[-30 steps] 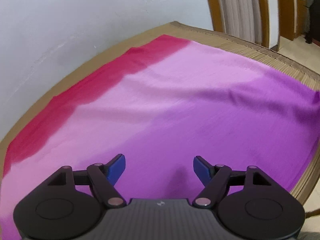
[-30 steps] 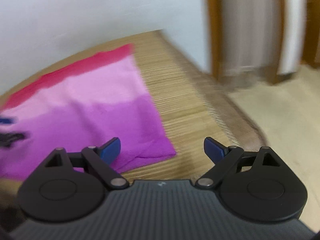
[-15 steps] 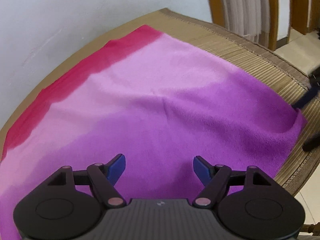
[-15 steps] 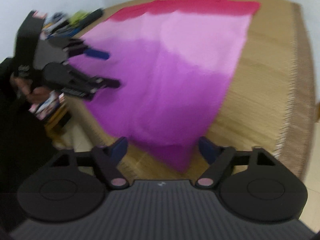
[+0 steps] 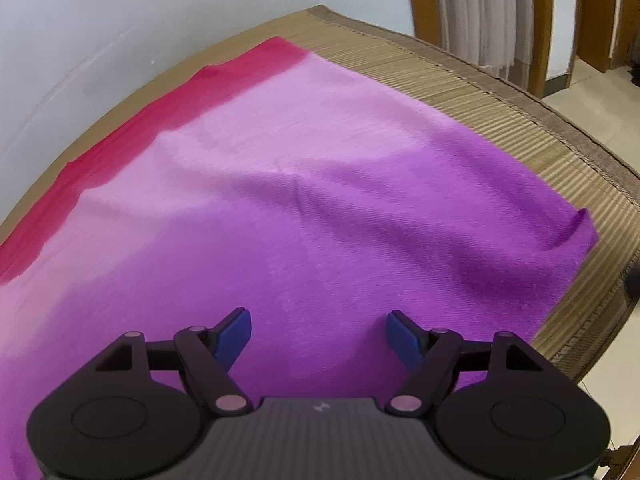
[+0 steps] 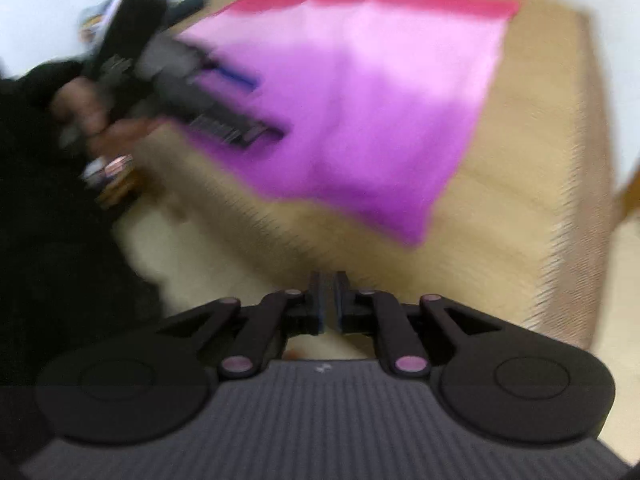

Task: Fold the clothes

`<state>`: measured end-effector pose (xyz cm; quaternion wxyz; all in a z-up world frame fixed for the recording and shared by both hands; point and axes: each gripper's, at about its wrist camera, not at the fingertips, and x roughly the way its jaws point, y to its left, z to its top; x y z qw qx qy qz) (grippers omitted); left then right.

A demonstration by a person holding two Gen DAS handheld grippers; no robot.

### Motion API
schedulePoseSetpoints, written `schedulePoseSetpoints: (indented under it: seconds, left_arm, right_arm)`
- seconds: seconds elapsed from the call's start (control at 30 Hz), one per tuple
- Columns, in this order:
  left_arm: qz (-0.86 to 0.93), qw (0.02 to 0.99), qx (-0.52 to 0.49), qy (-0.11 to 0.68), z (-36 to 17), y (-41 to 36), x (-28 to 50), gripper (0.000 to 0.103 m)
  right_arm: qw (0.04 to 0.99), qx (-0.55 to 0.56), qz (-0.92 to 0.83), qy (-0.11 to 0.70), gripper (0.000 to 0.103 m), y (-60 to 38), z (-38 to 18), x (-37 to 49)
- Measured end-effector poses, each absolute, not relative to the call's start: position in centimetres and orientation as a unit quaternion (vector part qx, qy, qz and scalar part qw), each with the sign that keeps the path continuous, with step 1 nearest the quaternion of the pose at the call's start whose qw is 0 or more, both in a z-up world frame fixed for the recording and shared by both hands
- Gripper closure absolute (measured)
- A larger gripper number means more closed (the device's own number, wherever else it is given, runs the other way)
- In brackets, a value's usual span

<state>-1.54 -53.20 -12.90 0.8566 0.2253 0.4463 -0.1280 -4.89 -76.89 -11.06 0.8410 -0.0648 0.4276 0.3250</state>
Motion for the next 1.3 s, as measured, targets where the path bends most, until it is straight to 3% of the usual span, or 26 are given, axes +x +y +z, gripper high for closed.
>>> schedulePoseSetpoints:
  seconds: [0.17,0.27,0.47,0.57,0.6,0.63,0.73,0.93,1.1,1.3]
  left_arm:
    - [-0.177,0.861,0.225,0.42,-12.0,-53.7,-3.1,0.026]
    - [-0.182,0.869,0.23,0.398,-11.1,-54.2,-4.6,0.027]
    - [-0.169,0.88,0.232,0.379,-10.2,-56.9,-7.1,0.026]
    - [-0.099,0.889,0.212,0.394,-10.5,-58.8,-7.6,0.026]
    - [-0.074,0.892,0.2,0.399,-10.7,-59.3,-7.8,0.027]
    - [-0.053,0.894,0.191,0.401,-10.8,-59.9,-8.2,0.027]
    - [-0.003,0.897,0.196,0.397,-11.4,-61.9,-9.4,0.027]
    - [0.021,0.899,0.197,0.39,-10.8,-65.0,-9.9,0.026]
    - [0.004,0.908,0.184,0.376,-10.9,-66.4,-9.2,0.027]
    - [0.004,0.926,0.196,0.324,-11.4,-68.5,-8.1,0.026]
  right_arm:
    - [0.842,-0.14,0.328,0.404,0.079,-75.8,-10.8,-2.4]
    - [0.803,-0.22,0.386,0.398,0.065,-74.3,-10.5,-1.7]
    - [0.737,-0.288,0.488,0.369,0.064,-74.1,-10.2,1.7]
    - [0.687,-0.303,0.542,0.378,0.073,-74.6,-10.9,3.4]
    - [0.676,-0.305,0.545,0.391,0.095,-74.9,-11.3,3.9]
    - [0.672,-0.3,0.548,0.398,0.098,-75.5,-11.5,4.3]
    - [0.691,-0.232,0.548,0.411,0.099,-78.0,-10.9,5.2]
    - [0.753,0.026,0.465,0.465,0.099,-81.8,-9.0,7.3]
    - [0.725,0.239,0.391,0.514,0.099,-84.1,-9.0,8.2]
    - [0.667,0.386,0.324,0.549,0.099,-84.4,-9.2,9.4]
